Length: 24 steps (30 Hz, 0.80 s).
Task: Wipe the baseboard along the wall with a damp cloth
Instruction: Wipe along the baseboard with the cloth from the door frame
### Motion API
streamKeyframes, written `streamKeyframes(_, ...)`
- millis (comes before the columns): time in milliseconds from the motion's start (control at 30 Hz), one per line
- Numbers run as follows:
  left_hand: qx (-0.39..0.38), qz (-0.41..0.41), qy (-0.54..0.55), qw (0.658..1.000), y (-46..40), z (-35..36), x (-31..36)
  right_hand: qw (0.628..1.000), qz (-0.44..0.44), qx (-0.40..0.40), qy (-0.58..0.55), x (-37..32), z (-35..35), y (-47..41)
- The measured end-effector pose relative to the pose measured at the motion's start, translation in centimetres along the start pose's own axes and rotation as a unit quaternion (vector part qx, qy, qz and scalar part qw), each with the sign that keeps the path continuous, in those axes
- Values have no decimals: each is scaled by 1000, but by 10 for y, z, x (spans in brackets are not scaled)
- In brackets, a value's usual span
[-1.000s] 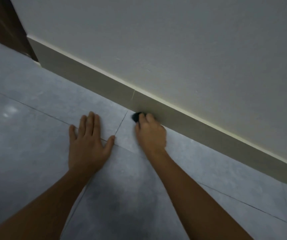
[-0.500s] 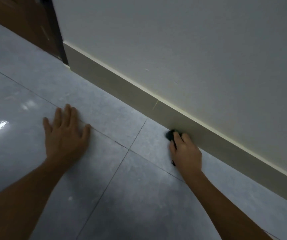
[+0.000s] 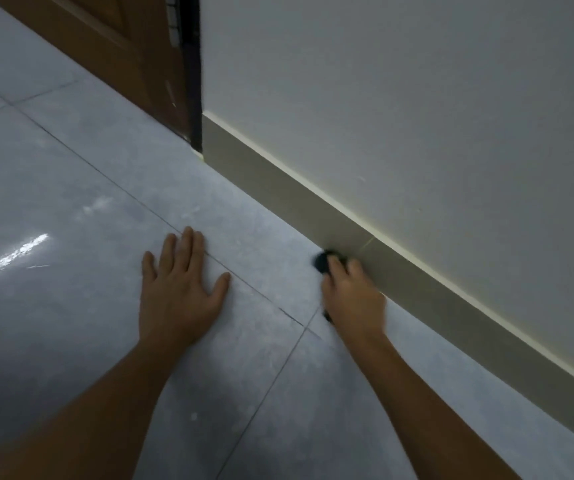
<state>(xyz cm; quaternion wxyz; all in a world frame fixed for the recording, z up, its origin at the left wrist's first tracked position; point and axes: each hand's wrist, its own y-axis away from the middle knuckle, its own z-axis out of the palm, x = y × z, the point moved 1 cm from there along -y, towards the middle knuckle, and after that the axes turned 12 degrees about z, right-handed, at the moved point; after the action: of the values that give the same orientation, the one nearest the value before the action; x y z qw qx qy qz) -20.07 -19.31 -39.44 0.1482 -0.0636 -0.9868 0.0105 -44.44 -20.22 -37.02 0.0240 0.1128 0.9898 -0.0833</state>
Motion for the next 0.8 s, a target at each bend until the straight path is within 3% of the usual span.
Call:
streamKeyframes(100,9,-9,3,1000,0,2,-1,998,23,31,42,36,-3,10)
streamKeyframes(167,13,-15,11,1000,1,2,-1,998,13,31,53,24,-1,4)
streamKeyframes(467,28,-15,36,999,6,2,17,996,-87,-9,-1,-134,9,-63)
streamKeyframes(567,27,-22,28,999,11,3,5,997,-82,7,-12,-175,16,-70)
streamKeyframes(633,32,-20,30,999,0,1,-1,995,-90,32,-13,-165,19,-73)
streamKeyframes(800,44,2,-6,999,-20,-13,-24,996,-90,-3,-15,-59,13,-36)
